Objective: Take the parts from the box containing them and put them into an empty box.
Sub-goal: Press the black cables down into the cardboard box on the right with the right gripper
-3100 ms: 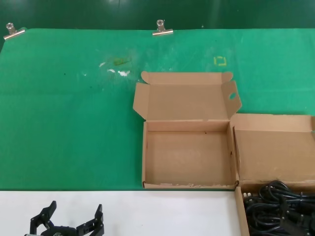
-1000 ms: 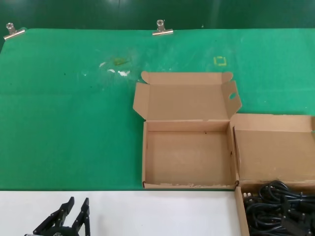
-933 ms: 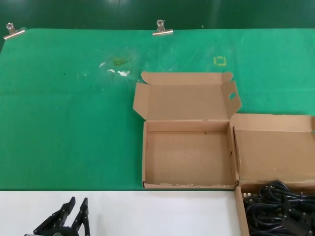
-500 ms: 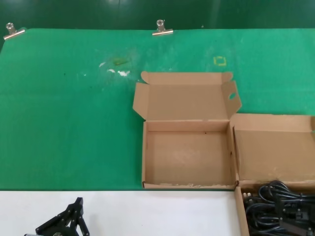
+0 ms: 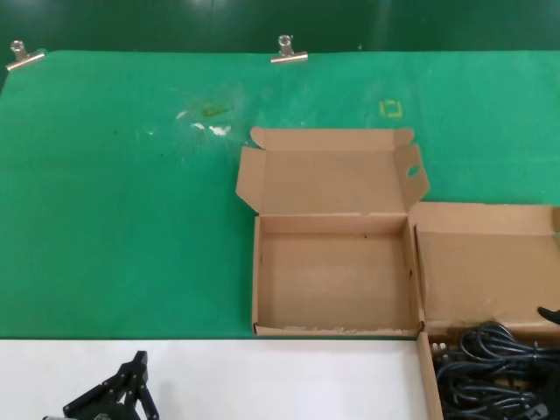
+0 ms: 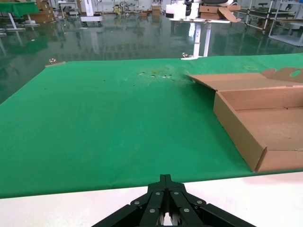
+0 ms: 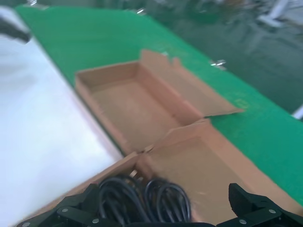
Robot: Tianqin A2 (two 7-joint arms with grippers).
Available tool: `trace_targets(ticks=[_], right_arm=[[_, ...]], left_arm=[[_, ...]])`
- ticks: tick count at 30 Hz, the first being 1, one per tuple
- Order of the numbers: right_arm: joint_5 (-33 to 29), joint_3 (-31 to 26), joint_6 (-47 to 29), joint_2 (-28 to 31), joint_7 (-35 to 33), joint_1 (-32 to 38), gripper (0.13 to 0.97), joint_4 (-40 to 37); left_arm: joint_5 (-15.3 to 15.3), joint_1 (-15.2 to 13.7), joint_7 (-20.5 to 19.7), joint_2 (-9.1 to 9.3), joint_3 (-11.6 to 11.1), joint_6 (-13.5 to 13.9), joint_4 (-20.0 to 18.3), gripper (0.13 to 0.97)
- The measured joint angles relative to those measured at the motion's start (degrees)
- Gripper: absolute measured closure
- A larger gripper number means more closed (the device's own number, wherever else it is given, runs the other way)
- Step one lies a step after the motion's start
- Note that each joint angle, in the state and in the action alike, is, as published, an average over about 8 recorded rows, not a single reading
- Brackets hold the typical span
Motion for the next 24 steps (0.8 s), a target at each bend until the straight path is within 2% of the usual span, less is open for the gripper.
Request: trace_targets(ticks=[11, 24], right_arm=[[-11.59, -1.21, -16.12, 1.43, 5.89, 9.17, 0.129, -1.44], [-20.18, -1.45, -24.80, -1.08, 2.00, 15.58, 0.151, -3.51]], left_arm=[[0.00, 0.00, 0.00, 0.00, 0.00, 0.00, 0.00, 0.948], [0.00, 0.00, 0.00, 0.00, 0.00, 0.00, 0.00, 0.948]])
